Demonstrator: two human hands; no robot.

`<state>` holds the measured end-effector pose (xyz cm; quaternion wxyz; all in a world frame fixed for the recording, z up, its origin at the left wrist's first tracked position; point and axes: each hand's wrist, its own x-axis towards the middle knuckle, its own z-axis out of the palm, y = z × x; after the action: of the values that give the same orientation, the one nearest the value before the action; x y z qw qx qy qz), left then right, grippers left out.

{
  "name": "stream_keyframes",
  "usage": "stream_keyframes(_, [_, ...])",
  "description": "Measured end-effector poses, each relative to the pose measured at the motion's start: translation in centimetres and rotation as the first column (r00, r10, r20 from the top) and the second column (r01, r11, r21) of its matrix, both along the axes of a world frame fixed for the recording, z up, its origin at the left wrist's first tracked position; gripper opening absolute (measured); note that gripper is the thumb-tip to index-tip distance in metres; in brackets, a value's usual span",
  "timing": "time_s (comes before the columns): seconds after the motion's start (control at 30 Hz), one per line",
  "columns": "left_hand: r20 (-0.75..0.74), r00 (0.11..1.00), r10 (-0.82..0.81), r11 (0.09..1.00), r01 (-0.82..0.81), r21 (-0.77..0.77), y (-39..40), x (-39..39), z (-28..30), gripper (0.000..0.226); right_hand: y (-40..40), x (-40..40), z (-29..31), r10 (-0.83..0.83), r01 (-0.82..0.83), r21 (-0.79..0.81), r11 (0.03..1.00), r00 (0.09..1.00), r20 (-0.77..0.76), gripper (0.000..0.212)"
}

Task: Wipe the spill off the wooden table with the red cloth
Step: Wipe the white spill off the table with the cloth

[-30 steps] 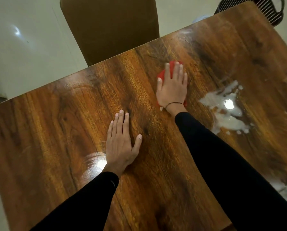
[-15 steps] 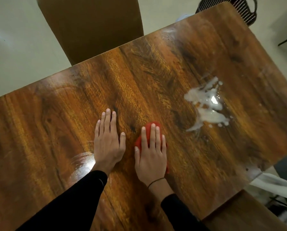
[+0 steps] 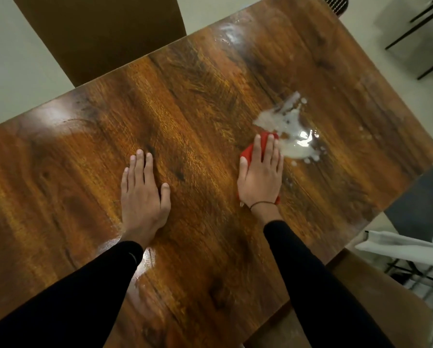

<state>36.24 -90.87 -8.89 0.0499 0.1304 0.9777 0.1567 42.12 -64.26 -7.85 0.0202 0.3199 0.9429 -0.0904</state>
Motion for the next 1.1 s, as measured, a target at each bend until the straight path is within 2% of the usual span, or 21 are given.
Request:
stream_keyframes(0.13, [-0.01, 1.0, -0.005, 1.0, 0.005, 0.006, 0.1, 0.1, 0.2, 0.079, -2.9, 6.0, 0.0, -0.183, 0.183, -0.019, 0.983, 0.983, -0.011, 0.074])
stream_keyframes(0.2, [-0.018, 1.0, -0.003, 1.0, 0.003, 0.011, 0.2, 0.2, 0.4, 0.079, -5.6, 8.3, 0.0, -0.193, 0.193, -0.031, 0.981, 0.981, 0.004, 0.075])
stream_keyframes(0.27, [-0.02, 1.0, -0.006, 1.0, 0.006, 0.019, 0.3, 0.3, 0.5, 0.079, -8.3, 9.7, 0.0, -0.114, 0.115, -0.043, 0.992, 0.993, 0.02, 0.075])
stream_keyframes(0.37, [-0.031, 0.999, -0.016, 0.999, 0.017, 0.027, 0.4, 0.4, 0.5, 0.078, -10.2, 9.6, -0.1, 0.09, -0.09, -0.048, 0.995, 0.996, -0.004, 0.073])
stream_keyframes(0.47, [-0.04, 0.999, -0.02, 0.999, 0.021, 0.034, 0.5, 0.6, 0.5, 0.077, -8.6, 7.2, -0.4, 0.275, -0.278, -0.034, 0.96, 0.959, -0.062, 0.071])
stream_keyframes(0.53, [-0.048, 0.998, -0.035, 0.999, 0.036, 0.023, 0.6, 0.7, 0.3, 0.076, -6.3, 5.1, -0.6, 0.297, -0.3, -0.025, 0.954, 0.951, -0.085, 0.071])
stream_keyframes(0.7, [-0.067, 0.986, -0.154, 0.988, 0.154, -0.017, 0.9, 1.6, 0.5, 0.067, 0.3, 4.2, -0.9, 0.045, -0.048, -0.04, 0.998, 0.995, -0.086, 0.074])
stream_keyframes(0.8, [0.001, 0.977, -0.212, 0.977, 0.212, -0.005, 3.5, 4.7, 0.9, 0.069, 2.6, 7.8, -0.9, -0.128, 0.125, -0.037, 0.991, 0.989, -0.074, 0.074])
stream_keyframes(0.93, [0.053, 0.935, -0.349, 0.936, 0.346, 0.067, 9.3, 9.8, 1.0, 0.067, 1.3, 13.3, -0.6, -0.304, 0.302, -0.044, 0.952, 0.951, -0.048, 0.075])
stream_keyframes(1.0, [0.047, 0.927, -0.371, 0.926, 0.366, 0.094, 11.4, 11.0, 0.8, 0.064, -0.8, 15.4, -0.5, -0.29, 0.288, -0.04, 0.957, 0.956, -0.035, 0.076])
stream_keyframes(1.1, [0.034, 0.947, -0.321, 0.944, 0.316, 0.094, 12.1, 11.4, 0.4, 0.061, -3.9, 17.4, -0.7, -0.073, 0.071, -0.061, 0.996, 0.997, -0.033, 0.076])
